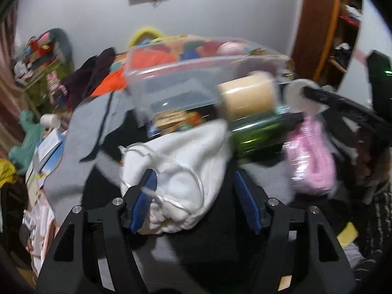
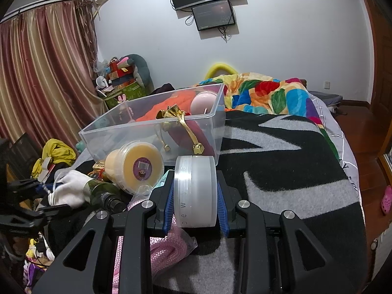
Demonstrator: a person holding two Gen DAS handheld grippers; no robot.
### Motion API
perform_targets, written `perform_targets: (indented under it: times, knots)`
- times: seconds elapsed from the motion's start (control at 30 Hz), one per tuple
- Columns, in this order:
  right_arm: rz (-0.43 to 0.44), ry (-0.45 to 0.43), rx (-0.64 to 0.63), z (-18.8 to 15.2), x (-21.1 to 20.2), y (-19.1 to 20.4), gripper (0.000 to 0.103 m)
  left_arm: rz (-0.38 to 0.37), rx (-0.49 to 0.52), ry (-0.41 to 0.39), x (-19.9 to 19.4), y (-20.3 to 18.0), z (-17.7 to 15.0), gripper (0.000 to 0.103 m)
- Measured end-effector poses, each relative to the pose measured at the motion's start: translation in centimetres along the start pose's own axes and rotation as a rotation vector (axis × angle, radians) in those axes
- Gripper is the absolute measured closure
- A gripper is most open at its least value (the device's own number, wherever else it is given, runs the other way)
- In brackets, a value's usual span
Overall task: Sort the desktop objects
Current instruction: 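Lift the pouch with the left gripper toward the clear box while the right holds the white container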
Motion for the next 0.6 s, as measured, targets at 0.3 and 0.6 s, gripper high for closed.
perform_targets:
  times: [0.3, 0.6]
  knots:
    - [0.002, 0.000, 0.001, -0.1, 0.1, 0.0, 0.075, 0.099, -0.018, 0.018, 0.8, 3.7, -0.7, 0.033]
    - [0.005, -0.008, 0.010, 0.0, 0.0, -0.2, 0.076, 0.194, -0.122, -0.021, 1.8, 7.2, 0.1, 0.063]
Point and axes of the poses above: each gripper's, at about its wrist camera, not at the fingertips, and x roughly the way its jaws point, y to its left, z to its top, the point moved 10 cm from there along x, roughly the way its jaws point, and after that the axes turned 14 degrees about -y, right-handed, at the moved point
